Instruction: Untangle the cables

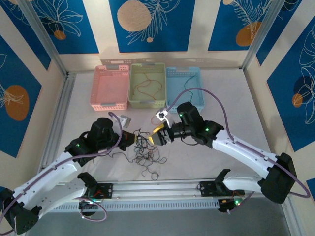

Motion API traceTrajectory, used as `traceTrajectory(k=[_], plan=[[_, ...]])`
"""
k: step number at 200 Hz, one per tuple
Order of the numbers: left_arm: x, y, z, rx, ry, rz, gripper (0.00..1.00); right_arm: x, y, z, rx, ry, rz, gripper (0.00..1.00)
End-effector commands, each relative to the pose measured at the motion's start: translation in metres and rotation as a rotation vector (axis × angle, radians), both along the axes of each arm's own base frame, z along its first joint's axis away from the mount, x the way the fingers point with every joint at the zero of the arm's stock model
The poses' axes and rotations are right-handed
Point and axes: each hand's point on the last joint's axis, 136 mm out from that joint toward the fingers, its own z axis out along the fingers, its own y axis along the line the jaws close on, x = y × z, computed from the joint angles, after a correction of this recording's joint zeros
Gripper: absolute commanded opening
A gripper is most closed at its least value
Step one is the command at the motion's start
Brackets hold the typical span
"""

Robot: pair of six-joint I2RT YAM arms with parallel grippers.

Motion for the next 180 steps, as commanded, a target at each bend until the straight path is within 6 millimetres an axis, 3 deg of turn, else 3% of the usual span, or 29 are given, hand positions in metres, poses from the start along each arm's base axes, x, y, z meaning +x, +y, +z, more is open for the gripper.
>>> traceTrajectory(k=[1,63,107,180], plan=[[-0.004,-0.008,0.018,-0.051,-0.082,-0.075,0.00,-0.001,0.007,0.005,0.002,-0.008,0.043,0.61],[-0.006,-0.014,0.015,-0.026,-0.087,-0.139,0.00,0.007,0.021,0.007,-0.011,0.020,0.074,0.58],[-0.004,-0.016,0.026,-0.052,-0.117,-0.138,0.00,0.007,0.031,-0.003,-0.031,0.109,0.110,0.39],[-0.009,-0.005,0.044,-0.043,-0.196,-0.128,0.00,0.002,0.031,-0.014,-0.073,0.172,0.115,0.42]])
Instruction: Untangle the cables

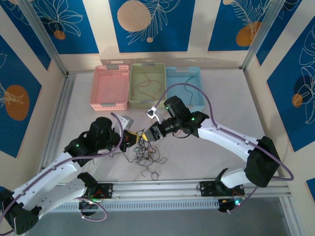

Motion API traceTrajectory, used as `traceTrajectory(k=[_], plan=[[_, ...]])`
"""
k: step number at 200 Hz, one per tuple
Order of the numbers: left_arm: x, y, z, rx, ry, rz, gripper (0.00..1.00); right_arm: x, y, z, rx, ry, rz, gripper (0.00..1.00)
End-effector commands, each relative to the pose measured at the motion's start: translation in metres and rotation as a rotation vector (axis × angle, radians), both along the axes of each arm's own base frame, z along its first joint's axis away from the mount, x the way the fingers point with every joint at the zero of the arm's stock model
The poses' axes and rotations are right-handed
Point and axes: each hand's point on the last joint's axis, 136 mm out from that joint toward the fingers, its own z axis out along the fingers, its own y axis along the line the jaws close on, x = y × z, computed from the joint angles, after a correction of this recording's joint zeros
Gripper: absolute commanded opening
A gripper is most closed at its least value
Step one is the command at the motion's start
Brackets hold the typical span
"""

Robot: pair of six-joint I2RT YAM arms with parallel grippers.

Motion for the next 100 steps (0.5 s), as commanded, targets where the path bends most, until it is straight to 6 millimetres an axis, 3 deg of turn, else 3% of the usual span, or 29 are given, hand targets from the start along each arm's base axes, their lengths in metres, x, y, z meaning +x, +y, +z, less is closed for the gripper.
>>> traceTrajectory(k=[1,22,59,100], plan=[[0.000,0.006,0.030,-0.029,-0.104,-0.003,0.00,-0.007,0.002,0.004,-0.002,0.034,0.029,0.42],[0.000,0.006,0.027,-0.007,-0.108,-0.011,0.00,-0.005,0.003,0.005,-0.014,0.034,0.027,0.32],[0.001,0.004,0.011,0.053,-0.055,-0.032,0.00,0.006,0.008,0.020,0.001,-0.013,0.009,0.04],[0.012,0.019,0.001,0.135,-0.055,0.066,0.00,0.019,-0.003,0.018,-0.027,-0.055,-0.044,0.00]])
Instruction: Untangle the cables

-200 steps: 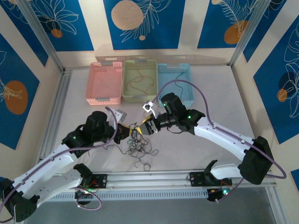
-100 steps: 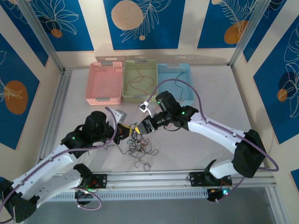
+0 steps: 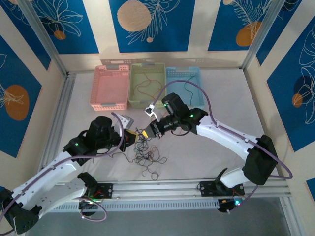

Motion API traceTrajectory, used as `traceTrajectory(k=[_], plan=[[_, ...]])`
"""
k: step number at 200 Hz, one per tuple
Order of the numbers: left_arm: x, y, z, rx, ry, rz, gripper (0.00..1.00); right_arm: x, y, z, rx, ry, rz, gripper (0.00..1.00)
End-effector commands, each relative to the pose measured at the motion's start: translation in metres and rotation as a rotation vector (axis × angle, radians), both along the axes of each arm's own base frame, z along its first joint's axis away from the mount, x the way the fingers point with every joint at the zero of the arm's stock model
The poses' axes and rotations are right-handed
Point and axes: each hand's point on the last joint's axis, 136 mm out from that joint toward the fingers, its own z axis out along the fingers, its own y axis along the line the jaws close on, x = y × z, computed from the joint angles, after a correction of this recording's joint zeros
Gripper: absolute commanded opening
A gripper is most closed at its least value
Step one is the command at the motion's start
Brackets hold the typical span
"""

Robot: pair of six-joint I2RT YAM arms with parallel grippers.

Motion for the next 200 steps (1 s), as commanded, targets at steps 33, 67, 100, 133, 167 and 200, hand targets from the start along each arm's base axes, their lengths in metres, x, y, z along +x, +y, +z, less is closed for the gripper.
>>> traceTrajectory(k=[33,67,100,133,167,200], plan=[[0.021,0.036,-0.003,0.098,-0.017,0.234,0.00,0.037,-0.040,-0.009,-0.030,-0.034,-0.181,0.00],[0.033,0.067,-0.009,0.114,-0.005,0.447,0.00,0.057,-0.087,-0.021,-0.007,0.021,-0.366,0.00],[0.036,0.094,-0.006,0.193,-0.023,0.568,0.00,0.066,-0.132,-0.029,0.012,0.035,-0.518,0.00],[0.039,0.123,0.004,0.289,-0.056,0.672,0.00,0.081,-0.169,-0.035,-0.009,0.054,-0.676,0.00],[0.038,0.133,0.021,0.280,-0.099,0.700,0.00,0.089,-0.192,-0.043,-0.024,0.078,-0.757,0.00],[0.038,0.153,0.034,0.368,-0.132,0.756,0.00,0.094,-0.210,-0.054,-0.111,0.053,-0.839,0.00]])
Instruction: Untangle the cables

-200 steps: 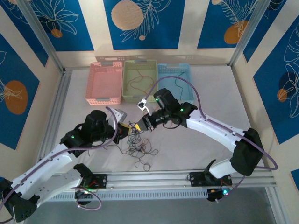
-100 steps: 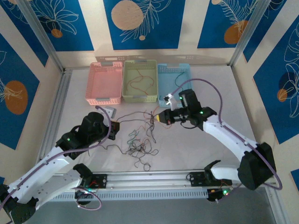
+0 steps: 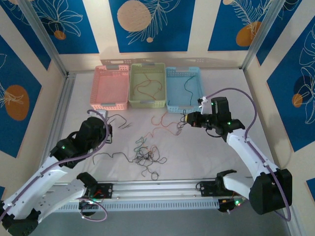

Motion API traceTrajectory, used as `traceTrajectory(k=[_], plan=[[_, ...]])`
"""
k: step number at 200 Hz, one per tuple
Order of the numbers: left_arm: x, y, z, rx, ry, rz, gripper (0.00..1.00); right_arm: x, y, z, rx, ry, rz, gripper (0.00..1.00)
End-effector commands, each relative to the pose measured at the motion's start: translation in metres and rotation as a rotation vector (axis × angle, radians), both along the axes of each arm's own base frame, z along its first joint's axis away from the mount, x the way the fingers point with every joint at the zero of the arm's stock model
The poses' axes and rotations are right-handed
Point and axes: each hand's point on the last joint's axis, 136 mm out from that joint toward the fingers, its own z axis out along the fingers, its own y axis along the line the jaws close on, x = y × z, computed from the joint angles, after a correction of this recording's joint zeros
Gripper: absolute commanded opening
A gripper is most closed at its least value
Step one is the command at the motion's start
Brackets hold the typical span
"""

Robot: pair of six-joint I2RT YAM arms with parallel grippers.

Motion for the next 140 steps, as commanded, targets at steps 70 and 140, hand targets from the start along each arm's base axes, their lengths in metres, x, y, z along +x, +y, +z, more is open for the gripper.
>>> traceTrajectory(k=[70,140], plan=[[0.015,0.018,0.077,0.049,-0.143,0.034,0.00,0.002,-0.019,-0.028,0.006,0.057,-0.102,0.00],[0.129,0.009,0.104,-0.026,-0.124,0.092,0.00,-0.004,-0.013,-0.032,0.027,0.071,-0.071,0.00]])
